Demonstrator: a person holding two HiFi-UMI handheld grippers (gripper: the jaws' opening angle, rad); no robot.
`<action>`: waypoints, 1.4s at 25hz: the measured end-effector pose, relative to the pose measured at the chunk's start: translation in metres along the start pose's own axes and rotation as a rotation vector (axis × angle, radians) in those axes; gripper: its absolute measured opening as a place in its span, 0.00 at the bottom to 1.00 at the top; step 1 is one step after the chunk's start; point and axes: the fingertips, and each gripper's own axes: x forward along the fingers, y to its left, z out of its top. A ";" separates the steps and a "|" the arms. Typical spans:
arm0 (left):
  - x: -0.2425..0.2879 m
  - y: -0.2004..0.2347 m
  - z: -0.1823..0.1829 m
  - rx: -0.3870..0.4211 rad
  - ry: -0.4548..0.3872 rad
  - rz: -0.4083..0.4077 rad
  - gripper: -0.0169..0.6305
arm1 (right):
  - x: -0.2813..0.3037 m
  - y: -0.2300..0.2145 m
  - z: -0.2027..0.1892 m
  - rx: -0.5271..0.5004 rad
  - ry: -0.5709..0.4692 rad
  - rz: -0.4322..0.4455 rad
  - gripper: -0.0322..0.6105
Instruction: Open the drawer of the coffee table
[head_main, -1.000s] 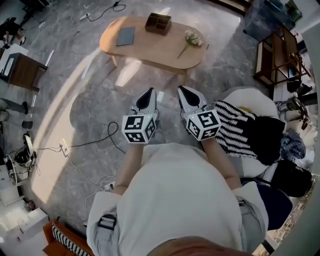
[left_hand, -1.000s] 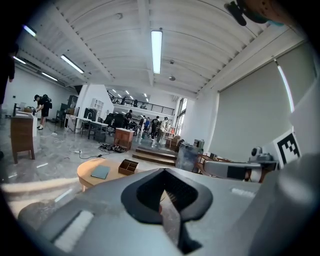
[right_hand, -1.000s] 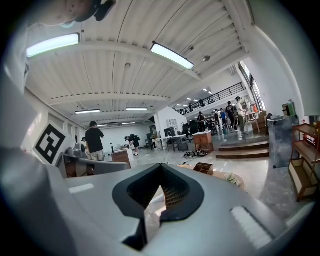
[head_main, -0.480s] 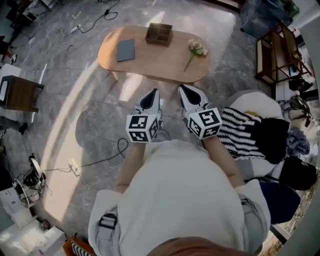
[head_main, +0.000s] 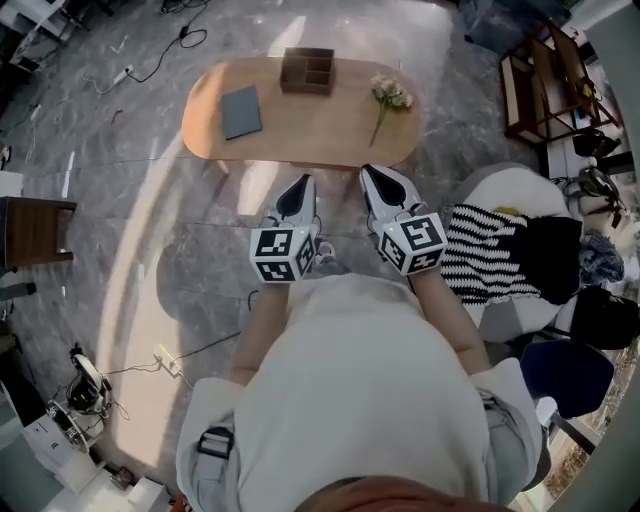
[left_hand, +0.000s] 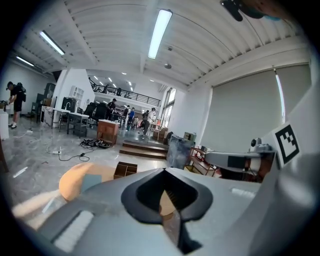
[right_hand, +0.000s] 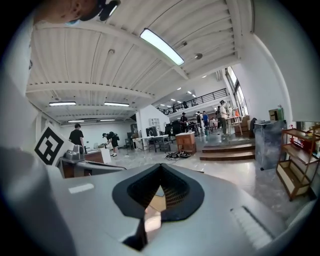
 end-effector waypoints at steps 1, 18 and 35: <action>0.004 0.006 -0.001 0.003 0.008 -0.006 0.03 | 0.005 -0.003 -0.002 0.006 0.003 -0.019 0.05; 0.083 0.103 -0.086 -0.113 0.189 0.018 0.03 | 0.039 -0.092 -0.082 0.113 0.176 -0.251 0.05; 0.162 0.173 -0.223 -0.136 0.368 0.107 0.03 | 0.081 -0.186 -0.253 0.161 0.398 -0.292 0.05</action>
